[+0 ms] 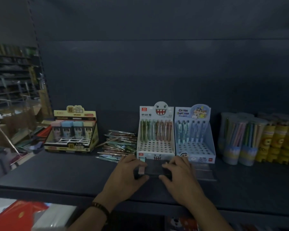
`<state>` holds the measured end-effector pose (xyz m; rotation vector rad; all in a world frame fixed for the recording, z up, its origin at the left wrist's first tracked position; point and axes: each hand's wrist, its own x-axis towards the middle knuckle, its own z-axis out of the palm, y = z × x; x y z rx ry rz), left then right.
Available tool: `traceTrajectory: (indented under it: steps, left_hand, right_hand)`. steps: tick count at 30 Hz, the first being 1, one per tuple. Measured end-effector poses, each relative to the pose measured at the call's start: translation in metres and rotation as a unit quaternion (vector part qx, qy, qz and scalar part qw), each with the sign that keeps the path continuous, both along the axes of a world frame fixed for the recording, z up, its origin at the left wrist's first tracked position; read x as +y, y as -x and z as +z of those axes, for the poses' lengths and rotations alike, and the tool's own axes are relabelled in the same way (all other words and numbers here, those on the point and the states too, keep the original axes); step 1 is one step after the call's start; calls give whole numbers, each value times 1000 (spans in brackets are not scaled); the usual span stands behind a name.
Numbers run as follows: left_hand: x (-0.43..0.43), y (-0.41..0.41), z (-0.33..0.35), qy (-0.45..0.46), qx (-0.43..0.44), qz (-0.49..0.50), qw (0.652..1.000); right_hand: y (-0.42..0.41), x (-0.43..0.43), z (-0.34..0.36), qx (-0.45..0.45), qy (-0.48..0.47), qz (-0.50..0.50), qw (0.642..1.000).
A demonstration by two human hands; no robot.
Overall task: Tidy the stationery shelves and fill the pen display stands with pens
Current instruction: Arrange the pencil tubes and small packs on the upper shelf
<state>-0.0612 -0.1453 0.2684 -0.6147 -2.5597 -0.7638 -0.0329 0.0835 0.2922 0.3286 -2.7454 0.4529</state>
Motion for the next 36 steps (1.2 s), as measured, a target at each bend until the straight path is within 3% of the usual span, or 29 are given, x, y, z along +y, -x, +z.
traceTrajectory:
  steps: [16, 20, 22, 25, 27, 29, 31, 36]
  left_hand:
    - [0, -3, 5, 12, -3, -27, 1000]
    - [3, -7, 5, 50, 11, 3, 999]
    - [3, -7, 6, 4, -9, 1, 1000]
    - [2, -4, 15, -181, -98, -7, 979]
    - [-2, -4, 26, -295, -130, -29, 946]
    - [-9, -4, 32, -378, -137, -38, 915]
    - [-16, -6, 34, -463, -145, -32, 874]
    - [-49, -11, 49, -476, -147, -65, 865]
  right_hand:
    - [0, 0, -5, 34, -7, 23, 999]
    - [-6, -7, -5, 103, -35, 1, 994]
    - [-8, -8, -4, 147, -31, -2, 989]
    - [-6, -11, 1, 117, 18, 1, 993]
    - [-4, -19, 10, 59, 116, 3, 991]
    - [0, -33, 22, -7, 266, 21, 964]
    - [9, -51, 30, -29, 355, 38, 934]
    - [26, -110, 37, -66, 426, 72, 900]
